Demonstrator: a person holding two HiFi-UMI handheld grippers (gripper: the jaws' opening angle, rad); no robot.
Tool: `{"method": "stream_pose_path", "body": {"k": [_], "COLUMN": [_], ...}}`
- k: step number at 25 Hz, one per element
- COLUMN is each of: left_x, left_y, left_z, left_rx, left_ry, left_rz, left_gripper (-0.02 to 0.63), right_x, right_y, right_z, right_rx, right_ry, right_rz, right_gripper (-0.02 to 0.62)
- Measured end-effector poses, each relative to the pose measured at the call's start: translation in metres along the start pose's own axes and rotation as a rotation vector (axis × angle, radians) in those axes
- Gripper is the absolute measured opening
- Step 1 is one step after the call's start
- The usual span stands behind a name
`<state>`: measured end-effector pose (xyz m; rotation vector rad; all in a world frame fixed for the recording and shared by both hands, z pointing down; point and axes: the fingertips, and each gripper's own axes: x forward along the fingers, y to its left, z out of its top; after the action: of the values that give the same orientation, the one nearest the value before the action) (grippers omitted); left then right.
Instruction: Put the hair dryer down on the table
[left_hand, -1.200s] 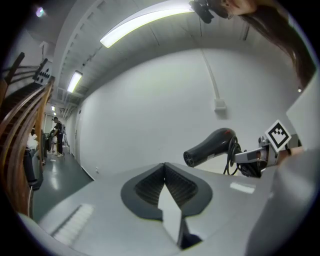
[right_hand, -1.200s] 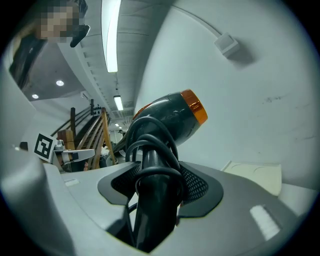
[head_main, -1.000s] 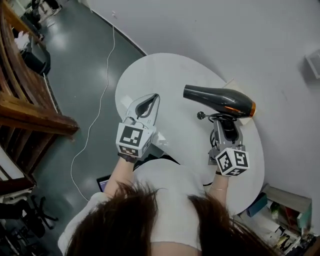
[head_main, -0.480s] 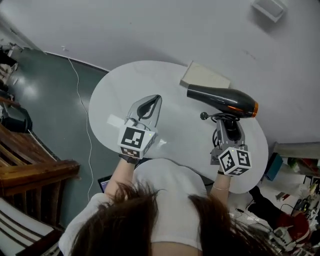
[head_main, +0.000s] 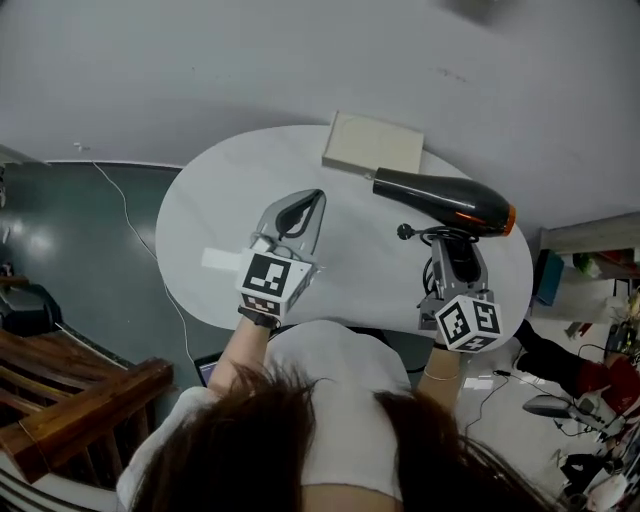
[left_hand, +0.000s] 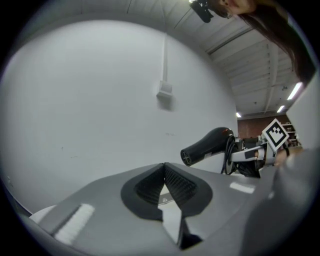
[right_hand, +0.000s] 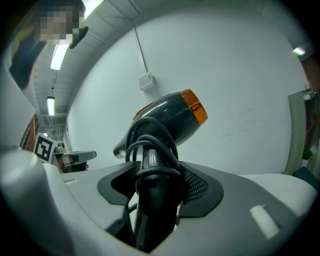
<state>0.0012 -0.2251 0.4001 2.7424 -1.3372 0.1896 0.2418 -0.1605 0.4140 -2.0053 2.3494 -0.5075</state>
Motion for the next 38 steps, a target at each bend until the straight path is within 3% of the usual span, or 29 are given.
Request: {"method": "stream_pose_path", "body": {"k": [8,18,38], "left_x": [0.016,0.01,0.024], "left_y": [-0.01,-0.007,-0.016], "left_z": [-0.006,-0.015,-0.078], "left_rx": [-0.009,-0.01,-0.064], "left_ry": [0.011,0.032,0.129], "left_rz": [-0.054,-0.058,-0.09], "left_gripper": [0.058,0.058,0.058], "right_x": [0.002,0.015,0.057], "right_y": [0.003,0.018,0.019], "right_z": [-0.009,-0.03,-0.136], "right_rx": [0.019,0.042,0.213], "right_ry": [0.026,0.083,0.314], "right_rz": [-0.002,0.04,0.057], "right_gripper": [0.23,0.23,0.23]}}
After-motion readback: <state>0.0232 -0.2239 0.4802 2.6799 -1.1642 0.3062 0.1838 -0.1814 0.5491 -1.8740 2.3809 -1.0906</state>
